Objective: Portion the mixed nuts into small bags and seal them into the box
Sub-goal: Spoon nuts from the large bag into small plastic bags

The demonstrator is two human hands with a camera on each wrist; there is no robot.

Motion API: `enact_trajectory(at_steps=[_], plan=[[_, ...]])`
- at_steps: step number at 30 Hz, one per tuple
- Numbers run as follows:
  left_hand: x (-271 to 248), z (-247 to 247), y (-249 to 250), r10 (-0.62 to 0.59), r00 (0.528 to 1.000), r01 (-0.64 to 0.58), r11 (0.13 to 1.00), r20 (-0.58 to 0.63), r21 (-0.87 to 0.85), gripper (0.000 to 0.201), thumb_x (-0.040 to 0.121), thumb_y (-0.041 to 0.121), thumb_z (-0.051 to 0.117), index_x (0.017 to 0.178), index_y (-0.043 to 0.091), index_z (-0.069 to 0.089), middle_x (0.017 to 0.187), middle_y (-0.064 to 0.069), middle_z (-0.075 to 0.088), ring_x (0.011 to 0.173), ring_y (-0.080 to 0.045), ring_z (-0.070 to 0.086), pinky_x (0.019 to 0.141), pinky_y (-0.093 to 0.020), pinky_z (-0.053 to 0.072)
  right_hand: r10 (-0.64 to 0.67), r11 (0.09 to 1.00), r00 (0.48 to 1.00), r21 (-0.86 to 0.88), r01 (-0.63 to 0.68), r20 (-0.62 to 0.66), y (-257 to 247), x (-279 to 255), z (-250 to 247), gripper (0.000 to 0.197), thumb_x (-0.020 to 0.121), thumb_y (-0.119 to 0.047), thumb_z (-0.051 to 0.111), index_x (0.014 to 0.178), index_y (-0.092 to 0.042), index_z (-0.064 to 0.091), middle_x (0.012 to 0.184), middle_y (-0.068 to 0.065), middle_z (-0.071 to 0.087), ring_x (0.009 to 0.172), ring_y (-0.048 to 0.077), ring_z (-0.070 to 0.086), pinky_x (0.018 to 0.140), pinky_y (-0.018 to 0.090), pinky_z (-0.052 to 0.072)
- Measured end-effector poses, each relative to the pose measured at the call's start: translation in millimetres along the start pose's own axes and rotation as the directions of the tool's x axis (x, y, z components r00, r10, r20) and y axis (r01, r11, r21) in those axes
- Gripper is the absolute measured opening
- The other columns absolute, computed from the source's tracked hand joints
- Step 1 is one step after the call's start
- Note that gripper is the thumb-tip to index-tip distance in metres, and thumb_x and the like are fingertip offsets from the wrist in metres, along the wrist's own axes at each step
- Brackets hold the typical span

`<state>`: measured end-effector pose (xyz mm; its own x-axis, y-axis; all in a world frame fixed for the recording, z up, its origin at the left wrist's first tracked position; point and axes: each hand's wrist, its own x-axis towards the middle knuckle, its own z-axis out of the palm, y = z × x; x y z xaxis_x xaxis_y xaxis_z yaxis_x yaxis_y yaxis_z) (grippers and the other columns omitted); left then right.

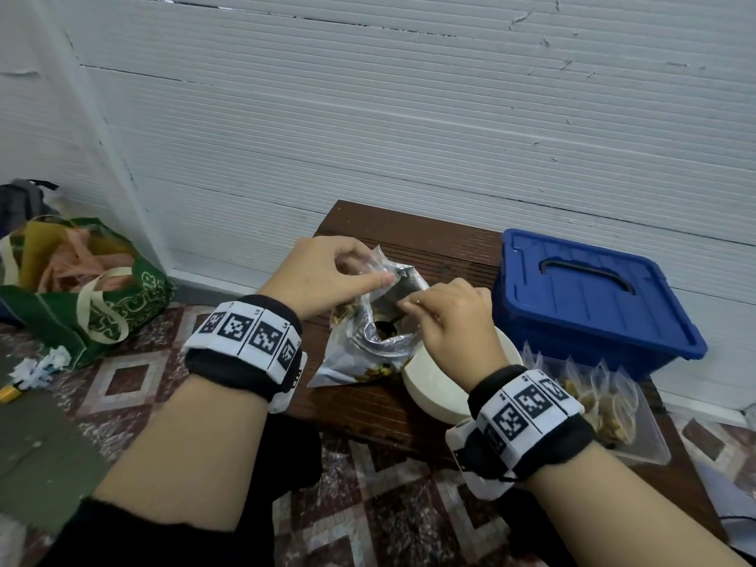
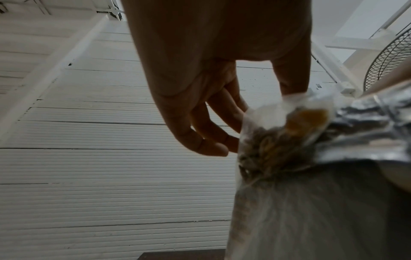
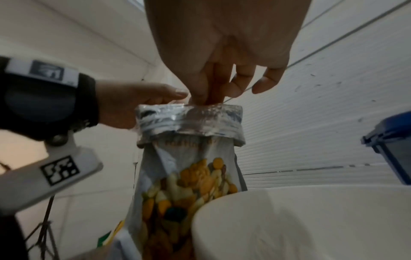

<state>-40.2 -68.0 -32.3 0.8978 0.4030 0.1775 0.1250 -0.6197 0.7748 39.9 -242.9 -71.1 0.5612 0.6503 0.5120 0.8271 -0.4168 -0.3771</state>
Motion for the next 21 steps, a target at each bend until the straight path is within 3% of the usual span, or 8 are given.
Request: enact_trajectory(at_steps=[3, 5, 8, 10, 12, 13, 18, 21], plan=[[0, 1, 0, 0.003, 1.000, -0.003, 1.000, -0.001, -0.011, 0.026, 0.068, 0.050, 0.078, 0.085, 0.032, 0.068, 0.077, 0.015, 0.070, 0.076, 0.009, 0.063, 0.066, -0.009, 0.044, 0.148, 0.985, 0.989, 0.087, -0.149, 0.027, 1, 5, -5, 0.021, 0.093, -0.025, 0.059, 0.080, -0.017, 0.074, 0.072, -0.006, 0.065, 0.082, 0.019, 0.052, 0.082, 0.044, 0.039], [0, 1, 0, 0.002, 1.000, -0.002, 1.000, -0.001, -0.007, 0.026, 0.069, 0.050, 0.078, 0.085, 0.033, 0.068, 0.077, 0.016, 0.070, 0.077, 0.010, 0.063, 0.068, -0.010, 0.045, 0.239, 0.959, 0.971, 0.151, -0.240, 0.030, 1, 6, -7, 0.023, 0.093, -0.024, 0.059, 0.080, -0.013, 0.074, 0.072, -0.003, 0.066, 0.083, 0.022, 0.055, 0.084, 0.050, 0.043], [0, 2, -1, 0.002, 1.000, -0.002, 1.000, -0.003, -0.016, 0.027, 0.068, 0.051, 0.078, 0.085, 0.033, 0.069, 0.079, 0.014, 0.071, 0.078, 0.008, 0.063, 0.070, -0.012, 0.047, 0.404, 0.873, 0.915, 0.293, -0.391, 0.017, 3, 7, -9, 0.023, 0.093, -0.022, 0.059, 0.080, -0.011, 0.074, 0.072, 0.003, 0.070, 0.078, 0.021, 0.064, 0.081, 0.039, 0.049], [0, 2, -2, 0.007, 1.000, -0.007, 1.000, 0.001, -0.019, 0.026, 0.068, 0.051, 0.078, 0.085, 0.033, 0.070, 0.082, 0.012, 0.071, 0.080, 0.004, 0.064, 0.072, -0.016, 0.049, 0.507, 0.794, 0.862, 0.381, -0.474, 0.014, 4, 8, -11, 0.024, 0.093, -0.019, 0.057, 0.079, -0.012, 0.074, 0.071, 0.002, 0.070, 0.079, 0.017, 0.066, 0.076, 0.022, 0.049], [0, 3, -3, 0.011, 1.000, -0.011, 1.000, 0.000, -0.018, 0.024, 0.069, 0.051, 0.077, 0.085, 0.033, 0.070, 0.083, 0.010, 0.071, 0.081, 0.000, 0.065, 0.072, -0.018, 0.051, 0.577, 0.734, 0.817, 0.437, -0.519, 0.003, 3, 9, -14, 0.027, 0.094, -0.018, 0.056, 0.073, -0.012, 0.072, 0.069, -0.003, 0.069, 0.076, 0.011, 0.063, 0.066, 0.005, 0.041], [0, 3, -3, 0.010, 1.000, -0.010, 1.000, -0.006, -0.019, 0.025, 0.070, 0.050, 0.076, 0.086, 0.032, 0.071, 0.083, 0.009, 0.070, 0.081, -0.002, 0.064, 0.071, -0.017, 0.050, 0.602, 0.712, 0.798, 0.453, -0.537, -0.001, 3, 10, -15, 0.029, 0.095, -0.018, 0.055, 0.071, -0.013, 0.071, 0.069, -0.004, 0.068, 0.074, 0.009, 0.062, 0.064, 0.004, 0.039], [-1, -1, -1, 0.002, 1.000, -0.005, 0.997, -0.030, -0.077, 0.026, 0.073, 0.049, 0.074, 0.089, 0.027, 0.072, 0.077, 0.004, 0.067, 0.066, -0.002, 0.061, 0.056, -0.013, 0.046, 0.701, 0.633, 0.713, 0.485, -0.604, -0.028, 9, 17, -20, 0.031, 0.095, -0.020, 0.054, 0.068, -0.018, 0.069, 0.073, 0.000, 0.069, 0.074, 0.012, 0.061, 0.069, 0.024, 0.048], [-2, -6, -2, -0.005, 1.000, 0.005, 0.998, -0.007, -0.069, 0.028, 0.073, 0.050, 0.073, 0.090, 0.028, 0.073, 0.074, 0.007, 0.065, 0.064, -0.001, 0.059, 0.056, -0.014, 0.041, 0.721, 0.625, 0.689, 0.499, -0.600, -0.074, 15, 21, -30, 0.030, 0.096, -0.019, 0.053, 0.071, -0.014, 0.069, 0.072, -0.002, 0.067, 0.068, 0.003, 0.055, 0.059, 0.013, 0.040]])
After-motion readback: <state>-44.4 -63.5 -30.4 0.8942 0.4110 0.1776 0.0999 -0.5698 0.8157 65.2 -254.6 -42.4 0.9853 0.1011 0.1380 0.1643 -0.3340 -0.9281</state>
